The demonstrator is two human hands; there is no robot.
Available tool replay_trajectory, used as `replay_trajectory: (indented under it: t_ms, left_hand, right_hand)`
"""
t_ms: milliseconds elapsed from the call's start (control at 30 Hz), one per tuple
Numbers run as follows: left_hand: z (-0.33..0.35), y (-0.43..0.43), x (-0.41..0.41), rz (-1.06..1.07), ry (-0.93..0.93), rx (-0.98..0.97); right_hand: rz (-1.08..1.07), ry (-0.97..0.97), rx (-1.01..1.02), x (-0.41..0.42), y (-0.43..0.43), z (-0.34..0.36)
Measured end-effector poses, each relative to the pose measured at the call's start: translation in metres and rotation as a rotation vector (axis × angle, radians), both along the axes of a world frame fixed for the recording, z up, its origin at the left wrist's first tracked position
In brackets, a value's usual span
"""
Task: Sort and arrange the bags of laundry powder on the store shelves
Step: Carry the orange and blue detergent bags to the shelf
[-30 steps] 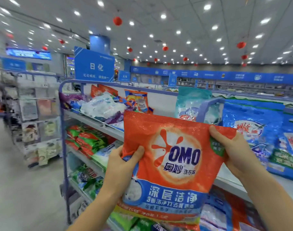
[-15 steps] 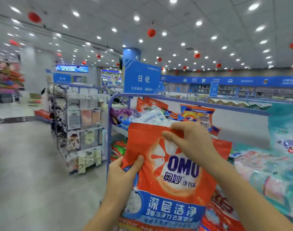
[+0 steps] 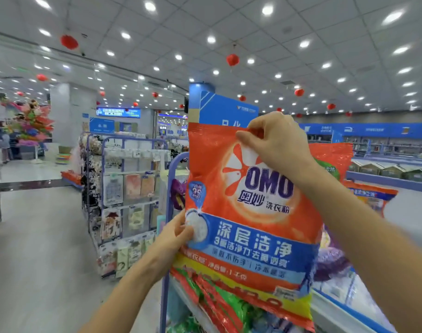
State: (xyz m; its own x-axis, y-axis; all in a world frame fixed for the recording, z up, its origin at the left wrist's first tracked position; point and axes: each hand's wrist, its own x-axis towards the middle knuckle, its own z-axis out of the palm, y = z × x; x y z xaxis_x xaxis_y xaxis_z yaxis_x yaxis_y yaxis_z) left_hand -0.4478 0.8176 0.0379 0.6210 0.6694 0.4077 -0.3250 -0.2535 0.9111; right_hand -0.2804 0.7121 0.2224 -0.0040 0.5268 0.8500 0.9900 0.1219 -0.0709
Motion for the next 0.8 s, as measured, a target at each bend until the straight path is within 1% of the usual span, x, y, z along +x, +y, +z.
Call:
replay_trajectory:
  t_ms: [100,167,267,367,433,500,533,567,600,633,667,700,733,767,800]
  left_hand:
    - [0.014,0.043,0.022,0.133,0.027,0.104]
    - [0.022,0.068,0.039,0.171,-0.030,0.095]
    - [0.030,0.099,0.067,0.138,-0.131,0.052]
    - [0.039,0.135,0.095,0.072,-0.184,-0.003]
    - [0.050,0.162,0.112,0.014,-0.214,-0.034]
    - [0.063,0.194,0.129,-0.024,-0.250,-0.071]
    - [0.071,0.211,0.136,-0.044,-0.265,-0.091]
    - [0.080,0.229,0.144,-0.060,-0.270,-0.105]
    - [0.089,0.248,0.151,-0.074,-0.267,-0.119]
    - [0.098,0.268,0.161,-0.100,-0.254,-0.132]
    - [0.106,0.282,0.168,-0.109,-0.245,-0.150]
    - [0.112,0.293,0.174,-0.111,-0.239,-0.169]
    - [0.118,0.305,0.181,-0.132,-0.222,-0.193]
    - [0.123,0.317,0.187,-0.156,-0.192,-0.202]
    - [0.125,0.328,0.193,-0.175,-0.157,-0.196]
  right_hand:
    - [-0.077,-0.083,0.041,0.012,0.049,0.021]
    - [-0.128,-0.117,0.078,0.024,0.076,0.031]
    - [-0.211,-0.176,0.121,0.040,0.110,0.037]
    - [-0.295,-0.247,0.201,0.059,0.137,0.041]
    - [-0.330,-0.261,0.320,0.079,0.146,0.041]
    - [-0.371,-0.196,0.466,0.105,0.146,0.035]
    - [-0.378,-0.091,0.493,0.119,0.145,0.027]
    - [-0.357,0.092,0.466,0.130,0.147,0.018]
    - [-0.308,0.338,0.386,0.139,0.152,0.009]
    - [-0.223,0.606,0.266,0.144,0.160,0.000]
    - [-0.091,0.863,0.108,0.146,0.169,-0.010]
    - [0.024,1.040,-0.045,0.145,0.179,-0.019]
    - [0.100,1.136,-0.131,0.145,0.193,-0.027]
    - [0.118,1.170,-0.151,0.145,0.208,-0.035]
    - [0.102,1.182,-0.118,0.147,0.221,-0.042]
